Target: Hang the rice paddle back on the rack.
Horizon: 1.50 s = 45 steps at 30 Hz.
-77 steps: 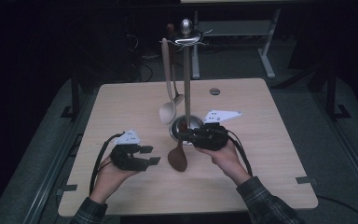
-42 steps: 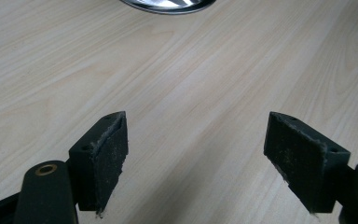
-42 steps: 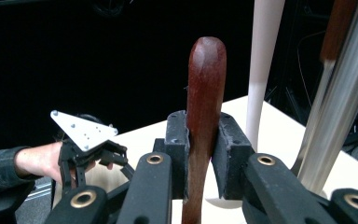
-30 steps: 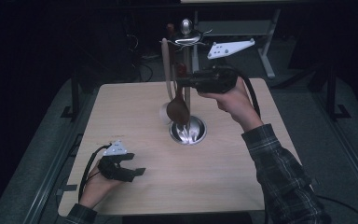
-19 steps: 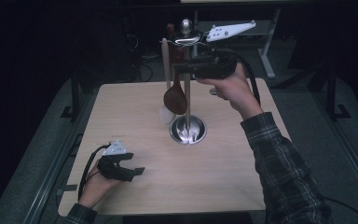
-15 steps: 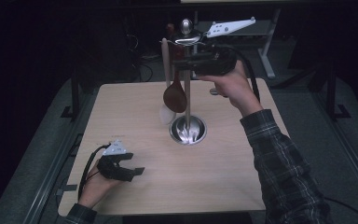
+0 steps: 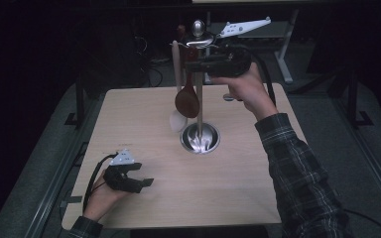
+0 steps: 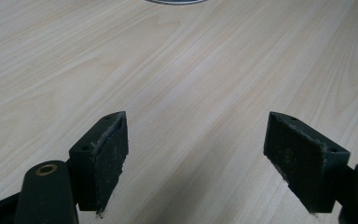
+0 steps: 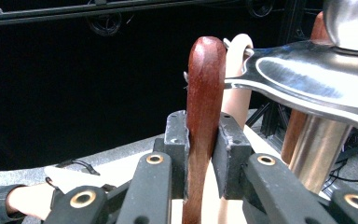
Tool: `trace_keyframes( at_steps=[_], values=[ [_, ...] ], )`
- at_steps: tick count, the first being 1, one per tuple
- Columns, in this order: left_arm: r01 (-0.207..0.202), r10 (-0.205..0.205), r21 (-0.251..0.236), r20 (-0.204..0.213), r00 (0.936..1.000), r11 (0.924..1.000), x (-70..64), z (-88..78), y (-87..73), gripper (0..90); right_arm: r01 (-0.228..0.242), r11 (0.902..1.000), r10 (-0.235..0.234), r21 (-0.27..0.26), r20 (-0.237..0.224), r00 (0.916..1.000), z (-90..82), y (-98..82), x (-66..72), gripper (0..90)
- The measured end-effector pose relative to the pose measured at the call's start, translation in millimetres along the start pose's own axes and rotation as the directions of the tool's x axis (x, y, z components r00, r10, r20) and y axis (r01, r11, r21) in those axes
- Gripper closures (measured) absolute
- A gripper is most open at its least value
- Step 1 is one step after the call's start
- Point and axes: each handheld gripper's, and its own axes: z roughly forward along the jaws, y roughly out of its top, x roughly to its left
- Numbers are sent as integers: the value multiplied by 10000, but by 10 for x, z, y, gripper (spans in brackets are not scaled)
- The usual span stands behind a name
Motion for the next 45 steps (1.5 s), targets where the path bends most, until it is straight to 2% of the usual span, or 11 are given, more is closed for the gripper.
trace_keyframes(
  at_steps=[7, 9, 13, 17, 25, 31, 38, 39, 45],
  values=[
    [42, -43, 68, 56, 10000, 10000, -10, 14, -3, 215, -12, 10000, 12, 71, 25, 10000, 14, -6, -28, 770],
    [-102, 102, 119, 27, 9999, 9999, -6, 18, -2, 214, -43, 10000, 43, 76, 34, 10000, 15, -6, -32, 768],
    [-73, 72, 103, 65, 10000, 9999, -14, 22, -1, 215, 116, 9999, -117, 46, 197, 9997, 13, -8, -16, 752],
    [-70, 69, 95, 130, 9999, 9999, -17, 28, -2, 214, 145, 9999, -144, -35, 238, 9996, -3, -16, -7, 699],
    [-261, 257, 185, 223, 9994, 9995, -37, 54, 0, 214, 397, 9992, -392, -57, 692, 9968, -47, -67, 19, 563],
    [-289, 284, 233, 228, 9993, 9993, -40, 58, -2, 214, 236, 9997, -243, 93, 892, 9957, -65, -113, 5, 457],
    [-251, 246, 186, 277, 9993, 9995, -41, 64, -8, 214, 69, 9997, -96, 241, 1118, 9937, -143, -290, -7, 390],
    [-344, 338, 220, 252, 9991, 9992, -39, 66, -7, 214, 56, 9995, -91, 307, 1159, 9932, -155, -320, -8, 382],
    [-408, 401, 228, 273, 9988, 9989, -45, 76, -4, 214, 99, 9981, -181, 611, 1355, 9906, -233, -504, 21, 328]
  ],
)
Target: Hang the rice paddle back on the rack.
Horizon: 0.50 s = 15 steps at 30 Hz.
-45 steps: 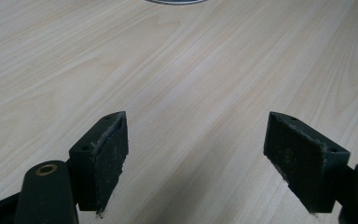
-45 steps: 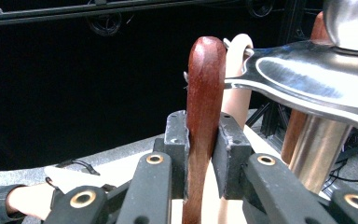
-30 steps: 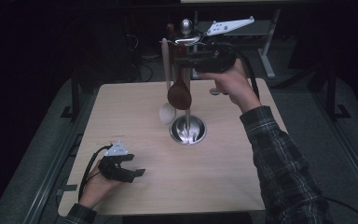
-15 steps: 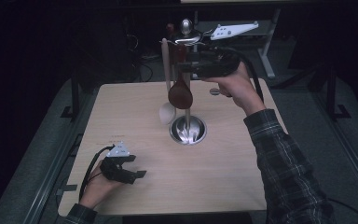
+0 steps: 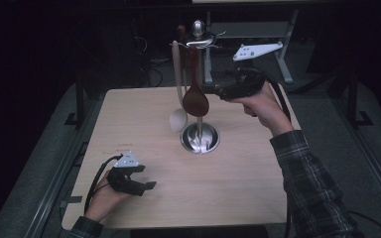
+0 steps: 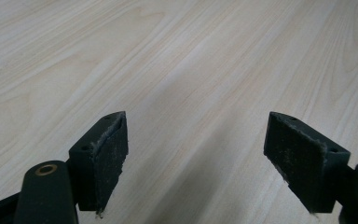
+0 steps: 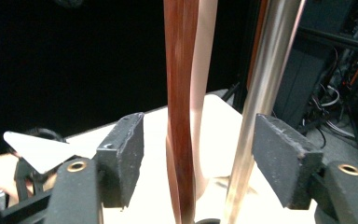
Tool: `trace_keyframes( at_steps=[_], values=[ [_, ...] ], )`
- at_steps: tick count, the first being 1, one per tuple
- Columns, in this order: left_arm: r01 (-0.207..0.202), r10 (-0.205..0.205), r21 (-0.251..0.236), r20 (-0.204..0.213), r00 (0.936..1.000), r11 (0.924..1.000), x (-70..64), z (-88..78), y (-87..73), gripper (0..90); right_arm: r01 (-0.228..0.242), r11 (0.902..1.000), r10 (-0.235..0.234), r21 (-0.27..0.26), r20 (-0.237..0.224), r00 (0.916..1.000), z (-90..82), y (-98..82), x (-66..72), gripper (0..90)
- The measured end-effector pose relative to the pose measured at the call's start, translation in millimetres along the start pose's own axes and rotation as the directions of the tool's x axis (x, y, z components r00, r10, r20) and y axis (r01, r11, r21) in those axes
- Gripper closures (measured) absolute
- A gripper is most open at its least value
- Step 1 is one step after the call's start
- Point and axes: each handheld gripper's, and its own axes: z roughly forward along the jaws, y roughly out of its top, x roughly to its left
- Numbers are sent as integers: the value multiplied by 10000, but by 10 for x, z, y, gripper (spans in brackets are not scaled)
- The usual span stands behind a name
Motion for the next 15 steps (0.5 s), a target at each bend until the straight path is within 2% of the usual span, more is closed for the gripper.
trace_keyframes(
  at_steps=[15],
  values=[
    [-19, 19, 87, 53, 10000, 10000, -9, 32, -3, 213, -259, 9985, 240, 476, 410, 9989, -177, -587, 37, 218]
  ],
)
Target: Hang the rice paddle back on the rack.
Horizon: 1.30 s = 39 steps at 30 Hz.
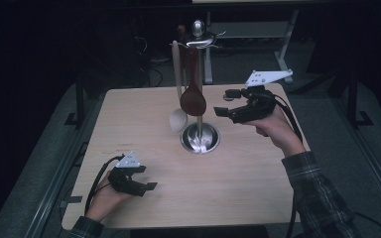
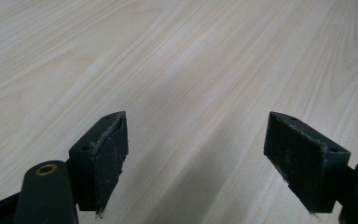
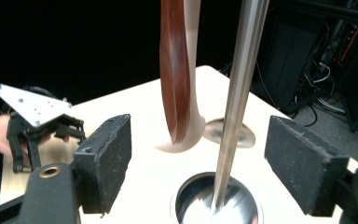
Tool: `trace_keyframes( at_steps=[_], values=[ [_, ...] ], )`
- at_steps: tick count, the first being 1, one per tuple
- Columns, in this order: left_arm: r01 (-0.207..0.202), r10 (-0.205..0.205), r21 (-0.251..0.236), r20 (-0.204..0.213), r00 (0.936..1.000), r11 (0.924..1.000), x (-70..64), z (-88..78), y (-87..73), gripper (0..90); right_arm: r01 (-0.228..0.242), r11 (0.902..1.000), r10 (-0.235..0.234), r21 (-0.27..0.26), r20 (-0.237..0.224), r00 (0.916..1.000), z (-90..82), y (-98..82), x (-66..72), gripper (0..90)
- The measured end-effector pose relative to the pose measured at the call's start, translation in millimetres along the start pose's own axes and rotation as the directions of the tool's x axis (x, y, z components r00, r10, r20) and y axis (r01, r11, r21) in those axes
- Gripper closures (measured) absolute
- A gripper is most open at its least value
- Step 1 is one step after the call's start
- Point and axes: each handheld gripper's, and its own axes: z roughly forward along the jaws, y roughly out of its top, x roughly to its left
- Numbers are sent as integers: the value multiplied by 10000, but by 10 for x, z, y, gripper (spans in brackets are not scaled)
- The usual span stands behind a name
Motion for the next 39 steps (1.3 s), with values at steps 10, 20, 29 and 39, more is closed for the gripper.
trace_keyframes(
  at_steps=[10, 20, 29, 39],
  values=[
    [-91, 91, -33, -39, 10000, 10000, 0, -7, 0, 214, -277, 9994, 263, 191, 706, 9972, -61, -552, 20, 198],
    [-125, 125, 70, -68, 9999, 9999, -15, 14, 0, 213, -568, 9983, 546, 97, 1540, 9866, -115, -1035, 49, 171],
    [-157, 161, 259, -154, 9998, 9995, -34, 27, -5, 214, -1297, 9912, 1236, 248, 1711, 9775, -166, -1478, 85, 145],
    [15, -9, 236, -265, 9996, 9997, -13, 29, -16, 193, -2094, 9751, 1904, 737, 2070, 9596, -180, -1920, 101, 142]
  ],
)
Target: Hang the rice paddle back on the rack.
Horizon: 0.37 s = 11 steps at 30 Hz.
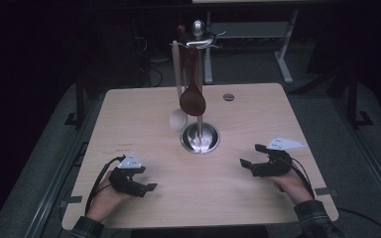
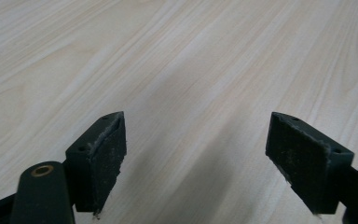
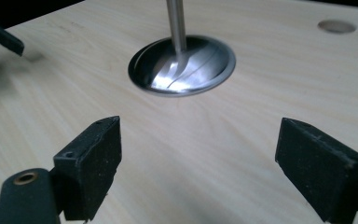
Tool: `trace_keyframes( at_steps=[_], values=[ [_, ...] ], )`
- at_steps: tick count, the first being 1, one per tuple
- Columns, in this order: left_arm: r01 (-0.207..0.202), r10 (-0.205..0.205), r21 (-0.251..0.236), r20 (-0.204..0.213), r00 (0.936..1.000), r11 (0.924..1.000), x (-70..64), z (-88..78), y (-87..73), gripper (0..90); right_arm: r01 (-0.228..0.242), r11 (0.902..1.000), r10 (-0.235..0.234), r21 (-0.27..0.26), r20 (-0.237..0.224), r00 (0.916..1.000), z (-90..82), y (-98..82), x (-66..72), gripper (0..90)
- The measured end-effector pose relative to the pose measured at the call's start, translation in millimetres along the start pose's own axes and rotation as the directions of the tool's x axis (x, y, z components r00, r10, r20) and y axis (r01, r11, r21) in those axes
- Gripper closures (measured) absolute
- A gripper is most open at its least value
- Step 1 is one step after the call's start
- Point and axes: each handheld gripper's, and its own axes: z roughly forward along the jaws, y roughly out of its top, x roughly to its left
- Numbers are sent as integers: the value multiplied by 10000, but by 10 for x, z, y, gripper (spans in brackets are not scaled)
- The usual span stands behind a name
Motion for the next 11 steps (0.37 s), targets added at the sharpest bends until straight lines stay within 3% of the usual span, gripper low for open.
trace_keyframes(
  at_steps=[4, 11],
  values=[
    [-70, 71, 59, -94, 9999, 10000, 24, -17, -5, 188, 137, 9993, -140, 334, 109, 9998, -13, -83, 28, 141],
    [-138, 141, 125, -257, 9996, 9998, 25, -11, -13, 182, 20, 9997, -21, 223, 62, 10000, -49, -107, 45, 138]
  ],
)
